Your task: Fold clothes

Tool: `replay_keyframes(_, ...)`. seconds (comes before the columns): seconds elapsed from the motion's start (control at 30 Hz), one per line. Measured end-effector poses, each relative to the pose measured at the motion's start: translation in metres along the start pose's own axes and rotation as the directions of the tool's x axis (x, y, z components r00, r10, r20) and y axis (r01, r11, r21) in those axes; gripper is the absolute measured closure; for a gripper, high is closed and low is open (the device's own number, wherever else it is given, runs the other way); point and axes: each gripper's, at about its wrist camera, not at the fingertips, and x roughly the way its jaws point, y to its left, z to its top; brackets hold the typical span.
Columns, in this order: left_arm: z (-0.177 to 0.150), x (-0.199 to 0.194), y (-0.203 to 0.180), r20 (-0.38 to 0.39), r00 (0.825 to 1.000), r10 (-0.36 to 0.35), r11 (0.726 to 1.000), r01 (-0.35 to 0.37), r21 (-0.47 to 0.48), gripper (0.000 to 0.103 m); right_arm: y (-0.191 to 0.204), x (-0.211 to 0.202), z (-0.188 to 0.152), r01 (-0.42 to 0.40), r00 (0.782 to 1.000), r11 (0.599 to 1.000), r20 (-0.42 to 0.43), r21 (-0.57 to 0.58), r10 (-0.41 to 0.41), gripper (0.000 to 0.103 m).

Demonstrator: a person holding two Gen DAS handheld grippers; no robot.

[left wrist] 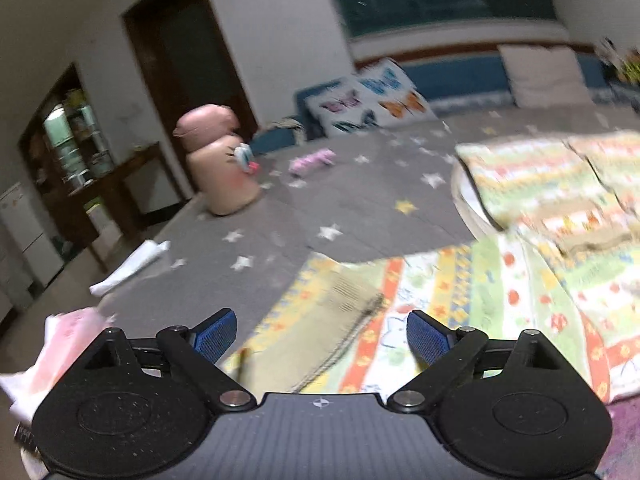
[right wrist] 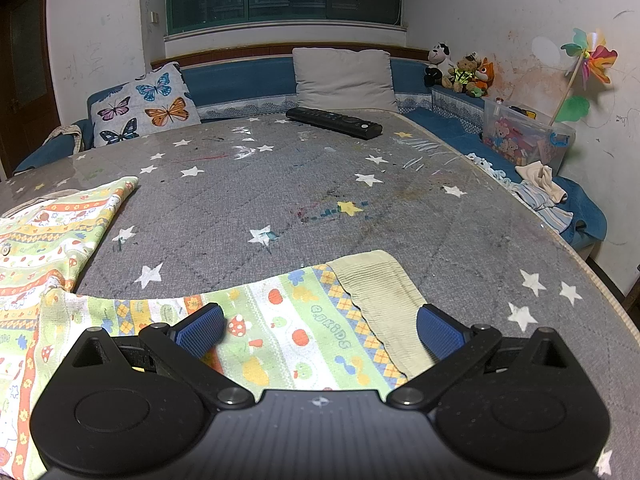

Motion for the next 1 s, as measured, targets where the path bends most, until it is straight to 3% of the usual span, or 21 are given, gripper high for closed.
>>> replay_keyframes(0.23, 0.002, 0.029, 0.008, -0.023, 0.994, 0.104, 0.991, -0.102, 0.084, 0.006, 0.0, 0.0, 0.0, 0.0, 1.0, 1.0, 0.0, 0.0, 0.0, 0.0)
replay_keyframes(0.4, 0.012, 0.049, 0.05, -0.054, 0.97, 0.235, 0.972, -0.236, -0.001, 0.007, 0.0, 0.0, 0.0, 0.0, 1.0, 1.0, 0.0, 0.0, 0.0, 0.0)
replay_keyframes(0.47, 0.015, 0.05, 0.061, -0.06, 0.966, 0.251, 0.967, -0.253, -0.029, 0.007, 0.0, 0.0, 0.0, 0.0, 1.0, 1.0, 0.0, 0.0, 0.0, 0.0)
replay_keyframes(0.53, 0.015, 0.044, 0.061, -0.053, 0.97, 0.237, 0.97, -0.24, -0.044, 0.007, -0.001, 0.0, 0.0, 0.0, 1.0, 1.0, 0.0, 0.0, 0.0, 0.0)
replay_keyframes(0.63, 0.014, 0.032, 0.046, -0.037, 0.986, 0.16, 0.986, -0.161, -0.047, 0.007, 0.0, 0.0, 0.0, 0.0, 1.0, 1.0, 0.0, 0.0, 0.0, 0.0)
replay_keyframes(0.8, 0.019, 0.03, 0.005, -0.017, 0.998, 0.059, 0.998, -0.06, -0.015, 0.007, 0.0, 0.001, 0.0, 0.0, 1.0, 1.0, 0.0, 0.0, 0.0, 0.0)
replay_keyframes(1.0, 0.017, 0.038, -0.009, -0.031, 0.997, 0.074, 0.997, -0.074, 0.004, 0.006, 0.0, 0.001, 0.0, -0.001, 1.0, 1.0, 0.0, 0.001, 0.001, 0.0)
